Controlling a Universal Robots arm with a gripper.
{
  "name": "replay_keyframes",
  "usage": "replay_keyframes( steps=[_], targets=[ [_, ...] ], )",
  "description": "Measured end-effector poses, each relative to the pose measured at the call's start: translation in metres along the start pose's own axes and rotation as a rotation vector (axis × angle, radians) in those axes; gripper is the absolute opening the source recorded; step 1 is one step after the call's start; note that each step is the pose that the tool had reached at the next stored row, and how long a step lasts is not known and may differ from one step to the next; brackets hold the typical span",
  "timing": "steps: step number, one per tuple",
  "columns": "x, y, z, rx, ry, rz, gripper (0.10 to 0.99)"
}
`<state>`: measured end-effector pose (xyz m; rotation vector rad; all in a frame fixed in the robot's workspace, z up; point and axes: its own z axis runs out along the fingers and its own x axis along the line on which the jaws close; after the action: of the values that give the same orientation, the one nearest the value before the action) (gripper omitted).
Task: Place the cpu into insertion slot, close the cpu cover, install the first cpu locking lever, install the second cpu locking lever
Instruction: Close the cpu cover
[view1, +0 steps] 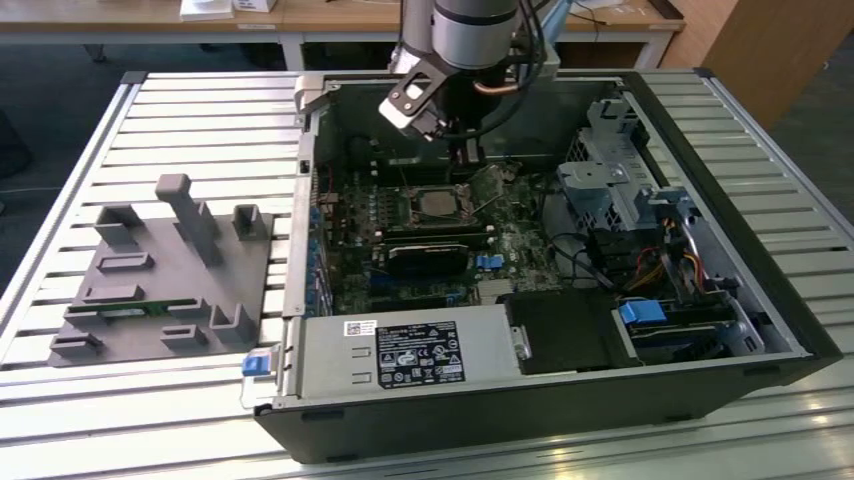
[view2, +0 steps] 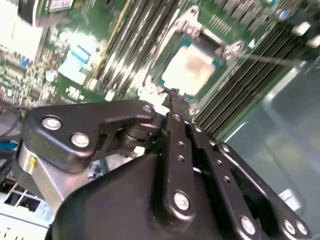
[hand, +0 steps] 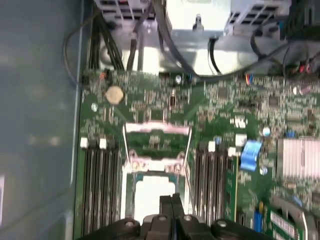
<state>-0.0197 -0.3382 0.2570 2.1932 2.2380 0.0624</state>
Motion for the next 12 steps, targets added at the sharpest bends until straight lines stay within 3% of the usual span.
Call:
replay_keyframes(
  steps=[6,9,12],
  targets=[
    [0.0001,0.0032,-0.0065,0.003,0.0017,0.000,0.106],
    [-0.0001,0.0118,-0.0061,0.005,0.0047,0.000,0.106],
    [-0.0003,0.0250,-0.0056,0.007,0.0099,0.000,0.106]
  ],
)
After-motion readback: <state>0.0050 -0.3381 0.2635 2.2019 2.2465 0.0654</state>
